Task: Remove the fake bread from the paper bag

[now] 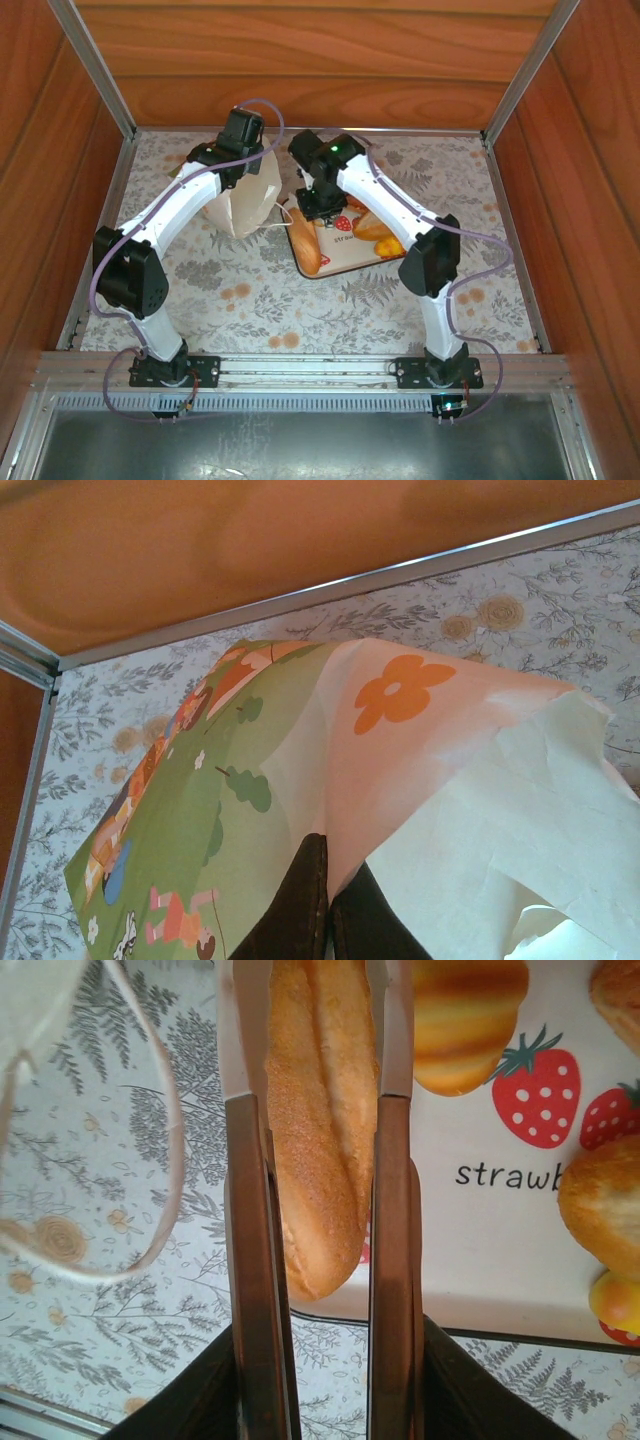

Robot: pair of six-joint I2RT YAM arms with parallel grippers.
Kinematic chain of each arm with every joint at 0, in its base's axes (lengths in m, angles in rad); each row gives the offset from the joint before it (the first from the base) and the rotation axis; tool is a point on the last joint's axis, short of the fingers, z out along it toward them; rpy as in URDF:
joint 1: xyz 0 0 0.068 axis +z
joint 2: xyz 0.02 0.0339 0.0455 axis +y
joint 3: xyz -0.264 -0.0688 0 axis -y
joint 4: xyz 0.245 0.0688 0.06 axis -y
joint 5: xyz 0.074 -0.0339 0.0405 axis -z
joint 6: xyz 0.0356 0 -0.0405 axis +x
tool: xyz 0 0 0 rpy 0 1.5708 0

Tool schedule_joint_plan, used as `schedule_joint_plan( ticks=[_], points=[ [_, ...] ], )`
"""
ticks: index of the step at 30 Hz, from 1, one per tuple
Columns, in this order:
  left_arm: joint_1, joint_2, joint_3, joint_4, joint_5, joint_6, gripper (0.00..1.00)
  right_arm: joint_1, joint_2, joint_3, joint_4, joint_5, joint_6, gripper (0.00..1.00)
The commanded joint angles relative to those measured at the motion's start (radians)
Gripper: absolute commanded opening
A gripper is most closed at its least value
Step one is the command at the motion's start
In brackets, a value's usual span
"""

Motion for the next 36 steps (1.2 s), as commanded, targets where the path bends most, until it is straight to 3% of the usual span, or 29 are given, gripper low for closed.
schedule_joint_plan(
  ticks=[1, 10, 18, 21, 36],
  points=[
    [0.006, -0.039, -0.01, 0.003, 0.007, -0.009, 0.0, -0.017, -0.107, -0.034, 0.004, 0.016, 0.015, 0.41],
    [0.005, -0.039, -0.018, 0.006, 0.011, 0.013, 0.0, -0.047, -0.319, -0.24, 0.127, -0.053, 0.077, 0.38],
    [0.005, -0.039, -0.019, 0.03, 0.019, 0.056, 0.0, -0.043, -0.406, -0.327, 0.343, -0.34, 0.154, 0.38],
    [0.005, -0.039, -0.02, 0.039, 0.025, 0.056, 0.0, -0.023, -0.373, -0.316, 0.407, -0.433, 0.175, 0.39],
    [0.005, -0.066, -0.054, 0.07, 0.036, 0.078, 0.0, 0.017, -0.08, -0.158, 0.448, -0.472, 0.217, 0.39]
  ],
)
